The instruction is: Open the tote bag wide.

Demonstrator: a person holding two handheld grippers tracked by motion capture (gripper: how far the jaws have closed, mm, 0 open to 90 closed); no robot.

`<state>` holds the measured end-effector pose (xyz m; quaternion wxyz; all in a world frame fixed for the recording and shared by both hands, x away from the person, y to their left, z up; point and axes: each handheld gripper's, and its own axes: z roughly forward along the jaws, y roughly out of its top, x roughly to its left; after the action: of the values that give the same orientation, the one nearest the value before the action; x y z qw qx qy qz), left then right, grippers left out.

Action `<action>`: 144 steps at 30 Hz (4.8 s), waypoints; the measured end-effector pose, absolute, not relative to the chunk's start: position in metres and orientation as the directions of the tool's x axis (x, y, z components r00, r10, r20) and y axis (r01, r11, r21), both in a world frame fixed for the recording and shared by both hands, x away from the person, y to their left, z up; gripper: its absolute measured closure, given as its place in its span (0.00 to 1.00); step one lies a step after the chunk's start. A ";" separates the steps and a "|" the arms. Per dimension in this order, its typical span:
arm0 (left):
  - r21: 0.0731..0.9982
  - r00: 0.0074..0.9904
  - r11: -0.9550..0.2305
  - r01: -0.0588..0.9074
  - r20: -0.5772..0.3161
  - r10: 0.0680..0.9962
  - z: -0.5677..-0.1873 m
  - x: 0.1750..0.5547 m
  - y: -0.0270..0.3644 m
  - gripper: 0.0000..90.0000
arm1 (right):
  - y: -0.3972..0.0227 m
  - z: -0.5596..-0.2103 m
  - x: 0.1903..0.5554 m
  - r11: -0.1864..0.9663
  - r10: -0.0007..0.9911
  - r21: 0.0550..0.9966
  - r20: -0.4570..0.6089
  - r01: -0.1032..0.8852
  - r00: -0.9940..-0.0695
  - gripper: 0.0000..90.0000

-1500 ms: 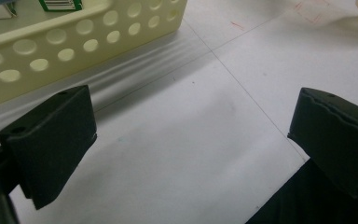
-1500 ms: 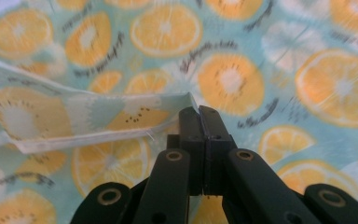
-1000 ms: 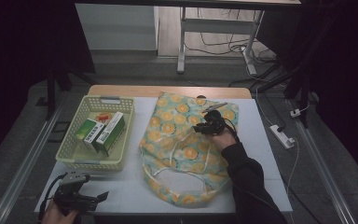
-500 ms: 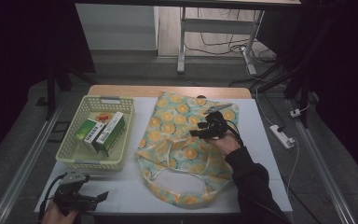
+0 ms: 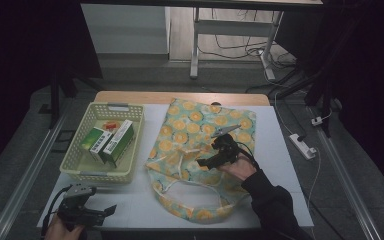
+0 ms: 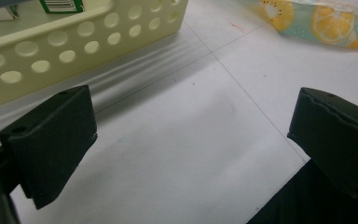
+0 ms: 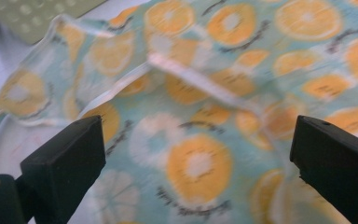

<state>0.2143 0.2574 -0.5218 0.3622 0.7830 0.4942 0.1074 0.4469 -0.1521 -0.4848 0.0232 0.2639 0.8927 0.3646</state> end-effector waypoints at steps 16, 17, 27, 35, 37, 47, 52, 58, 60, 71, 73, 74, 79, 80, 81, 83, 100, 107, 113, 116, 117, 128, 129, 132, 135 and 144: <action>0.672 0.488 -0.248 0.697 -0.192 0.851 -0.522 0.215 0.258 0.01 | -0.128 -0.513 0.404 0.716 0.348 0.616 0.092 0.328 -0.933 0.17; 0.672 0.488 -0.248 0.697 -0.192 0.852 -0.522 0.215 0.258 0.01 | -0.128 -0.515 0.402 0.721 0.342 0.614 0.088 0.321 -0.936 0.23; 0.671 0.487 -0.249 0.698 -0.191 0.852 -0.522 0.215 0.257 0.01 | -0.127 -0.517 0.397 0.765 0.303 0.586 0.038 0.267 -0.952 0.66; 0.671 0.487 -0.249 0.698 -0.191 0.852 -0.522 0.215 0.257 0.01 | -0.131 -0.510 0.398 0.754 0.296 0.602 0.044 0.262 -0.954 0.99; 0.671 0.487 -0.250 0.699 -0.190 0.852 -0.522 0.215 0.257 0.01 | -0.132 -0.508 0.400 0.746 0.316 0.610 0.028 0.266 -0.949 0.99; 0.671 0.487 -0.250 0.698 -0.190 0.852 -0.522 0.215 0.257 0.02 | -0.135 -0.518 0.406 0.746 0.338 0.599 0.034 0.290 -0.941 0.70; 0.671 0.487 -0.249 0.698 -0.190 0.852 -0.522 0.215 0.257 0.02 | -0.131 -0.520 0.400 0.763 0.306 0.599 -0.006 0.241 -0.952 0.65; 0.671 0.487 -0.250 0.698 -0.190 0.852 -0.522 0.215 0.257 0.02 | -0.134 -0.518 0.401 0.774 0.301 0.586 -0.007 0.240 -0.954 0.99; 0.671 0.488 -0.250 0.698 -0.190 0.852 -0.522 0.215 0.257 0.02 | -0.135 -0.517 0.404 0.766 0.318 0.583 0.022 0.271 -0.948 1.00; 0.671 0.484 -0.245 0.700 -0.194 0.853 -0.522 0.215 0.258 0.02 | -0.148 -0.491 0.417 0.658 0.389 0.685 0.044 0.311 -0.920 1.00; 0.671 0.483 -0.243 0.701 -0.195 0.853 -0.522 0.215 0.258 0.02 | -0.151 -0.486 0.419 0.633 0.400 0.704 0.059 0.322 -0.915 1.00; 0.671 0.484 -0.243 0.700 -0.196 0.853 -0.522 0.215 0.258 0.02 | -0.152 -0.484 0.420 0.627 0.403 0.708 0.061 0.324 -0.913 1.00; 0.669 0.481 -0.239 0.703 -0.200 0.853 -0.522 0.216 0.258 0.02 | -0.154 -0.474 0.424 0.595 0.413 0.736 0.063 0.322 -0.908 1.00; 0.670 0.481 -0.239 0.703 -0.200 0.854 -0.522 0.216 0.258 0.02 | -0.154 -0.472 0.424 0.590 0.414 0.741 0.061 0.319 -0.908 1.00; 0.670 0.481 -0.239 0.703 -0.200 0.854 -0.522 0.216 0.258 0.02 | -0.154 -0.469 0.424 0.583 0.417 0.748 0.059 0.317 -0.907 1.00; 0.669 0.480 -0.239 0.703 -0.200 0.854 -0.522 0.216 0.258 0.02 | -0.154 -0.464 0.425 0.571 0.417 0.759 0.059 0.312 -0.907 1.00; 0.669 0.472 -0.227 0.707 -0.208 0.857 -0.522 0.216 0.259 0.01 | -0.156 -0.427 0.434 0.485 0.436 0.807 0.110 0.337 -0.893 1.00; 0.669 0.471 -0.225 0.708 -0.211 0.857 -0.522 0.216 0.260 0.01 | -0.153 -0.419 0.438 0.477 0.438 0.809 0.118 0.342 -0.891 1.00; 0.669 0.470 -0.223 0.709 -0.213 0.857 -0.522 0.216 0.260 0.01 | -0.152 -0.411 0.441 0.467 0.447 0.815 0.118 0.344 -0.887 1.00; 0.670 0.470 -0.222 0.709 -0.213 0.856 -0.522 0.216 0.260 0.01 | -0.151 -0.407 0.443 0.465 0.451 0.815 0.118 0.345 -0.885 1.00; 0.669 0.470 -0.222 0.709 -0.215 0.856 -0.522 0.216 0.260 0.01 | -0.151 -0.406 0.444 0.465 0.452 0.815 0.117 0.346 -0.884 1.00; 0.669 0.468 -0.219 0.710 -0.217 0.857 -0.522 0.216 0.260 0.01 | -0.151 -0.397 0.449 0.446 0.468 0.821 0.125 0.356 -0.875 1.00; 0.669 0.468 -0.219 0.711 -0.217 0.857 -0.522 0.216 0.260 0.01 | -0.151 -0.396 0.449 0.445 0.470 0.820 0.127 0.359 -0.873 1.00; 0.669 0.467 -0.218 0.711 -0.217 0.857 -0.523 0.216 0.260 0.01 | -0.152 -0.395 0.450 0.452 0.472 0.817 0.123 0.359 -0.873 1.00; 0.668 0.467 -0.218 0.711 -0.218 0.857 -0.522 0.216 0.261 0.01 | -0.152 -0.394 0.450 0.457 0.470 0.815 0.120 0.357 -0.874 1.00; 0.670 0.458 -0.206 0.713 -0.222 0.861 -0.522 0.216 0.262 0.00 | -0.151 -0.396 0.449 0.465 0.470 0.810 0.116 0.358 -0.875 1.00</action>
<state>0.2162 0.2615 -0.5224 0.3684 0.7701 0.5110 0.1004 0.4486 -0.1510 -0.3964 0.0617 0.2425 0.8536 0.4569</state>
